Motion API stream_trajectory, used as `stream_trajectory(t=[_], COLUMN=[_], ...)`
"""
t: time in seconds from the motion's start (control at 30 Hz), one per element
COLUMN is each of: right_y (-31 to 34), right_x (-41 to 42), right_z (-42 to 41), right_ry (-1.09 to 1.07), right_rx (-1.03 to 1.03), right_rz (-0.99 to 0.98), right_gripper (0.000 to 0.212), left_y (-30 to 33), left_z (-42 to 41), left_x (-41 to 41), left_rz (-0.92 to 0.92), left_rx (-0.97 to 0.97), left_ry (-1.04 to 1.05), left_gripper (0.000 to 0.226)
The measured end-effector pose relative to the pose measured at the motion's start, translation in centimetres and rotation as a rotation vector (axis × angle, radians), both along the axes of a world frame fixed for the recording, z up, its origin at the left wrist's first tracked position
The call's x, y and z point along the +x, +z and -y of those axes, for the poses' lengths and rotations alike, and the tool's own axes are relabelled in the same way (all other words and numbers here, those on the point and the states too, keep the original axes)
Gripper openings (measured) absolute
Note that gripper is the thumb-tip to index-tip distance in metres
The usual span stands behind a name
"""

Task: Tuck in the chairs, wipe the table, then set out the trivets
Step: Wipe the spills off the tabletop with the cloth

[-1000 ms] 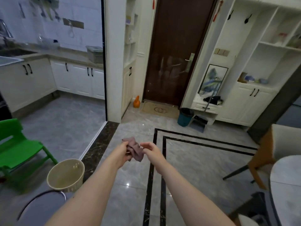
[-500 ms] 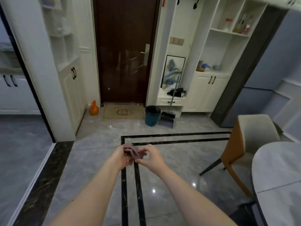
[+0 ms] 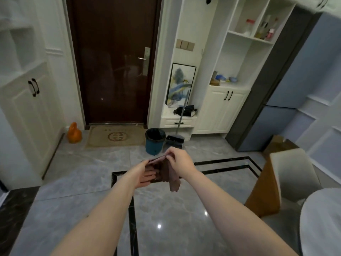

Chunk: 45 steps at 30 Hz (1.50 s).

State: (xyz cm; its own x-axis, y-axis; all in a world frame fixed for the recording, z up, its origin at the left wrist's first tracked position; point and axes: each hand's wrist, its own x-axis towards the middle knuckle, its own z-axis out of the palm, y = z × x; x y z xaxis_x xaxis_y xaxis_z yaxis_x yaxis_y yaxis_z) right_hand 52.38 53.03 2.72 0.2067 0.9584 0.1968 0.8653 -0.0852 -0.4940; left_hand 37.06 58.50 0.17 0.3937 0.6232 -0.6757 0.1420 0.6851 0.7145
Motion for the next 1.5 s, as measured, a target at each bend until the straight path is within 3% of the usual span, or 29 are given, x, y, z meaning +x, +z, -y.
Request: stream_trajectory(t=[0.13, 0.2, 0.3, 0.43, 0.5, 0.6, 0.77, 0.9, 1.1, 1.23, 1.4, 1.5], right_y=[0.5, 1.0, 1.8, 1.8, 1.4, 0.7, -0.7, -0.3, -0.2, -0.5, -1.1, -1.1], right_x=[6.2, 9.0, 13.3, 20.1, 23.6, 29.3, 42.6, 50.4, 61.2, 67.8, 76.2, 81.8], right_z=[-6.7, -9.1, -12.3, -16.1, -17.8, -19.9, -23.7, -25.5, -28.9, -32.4, -37.6, -40.4], right_ry=[-0.093, -0.126, -0.179, -0.269, -0.294, -0.302, -0.38, -0.426, -0.568, -0.681, -0.757, -0.788], right_rx=[-0.005, -0.019, -0.045, -0.068, -0.083, -0.073, -0.063, -0.132, -0.191, -0.161, -0.154, -0.178], right_rz=[0.029, 0.056, 0.094, 0.124, 0.122, 0.117, 0.056, 0.077, -0.015, -0.17, -0.365, -0.401], right_gripper=[0.015, 0.016, 0.015, 0.015, 0.018, 0.018, 0.016, 0.017, 0.015, 0.019, 0.012, 0.013], left_y=[-0.6, -0.2, -0.3, -0.1, -0.9, -2.6, -3.1, -1.7, -0.7, -1.5, -0.7, -0.2], left_z=[-7.7, -10.7, -15.5, -18.7, -20.1, -22.5, -27.1, -30.2, -35.8, -39.5, -43.9, -47.3], left_x=[5.3, 7.6, 12.9, 22.0, 26.3, 32.7, 45.7, 53.0, 65.4, 74.5, 85.0, 91.0], left_rz=[-0.087, -0.19, -0.252, -0.251, -0.311, -0.369, -0.389, -0.442, -0.422, -0.305, -0.159, -0.16], left_rx=[0.076, 0.172, 0.469, 0.689, 0.823, 0.984, 1.09, 1.116, 0.999, 0.72, 0.233, 0.166], left_ry=[-0.076, -0.093, -0.178, -0.558, -0.686, -0.685, -0.598, -0.556, -0.465, -0.408, -0.368, -0.429], left_gripper=[0.049, 0.041, 0.018, 0.079, 0.09, 0.069, 0.004, 0.015, 0.009, 0.009, 0.016, 0.019])
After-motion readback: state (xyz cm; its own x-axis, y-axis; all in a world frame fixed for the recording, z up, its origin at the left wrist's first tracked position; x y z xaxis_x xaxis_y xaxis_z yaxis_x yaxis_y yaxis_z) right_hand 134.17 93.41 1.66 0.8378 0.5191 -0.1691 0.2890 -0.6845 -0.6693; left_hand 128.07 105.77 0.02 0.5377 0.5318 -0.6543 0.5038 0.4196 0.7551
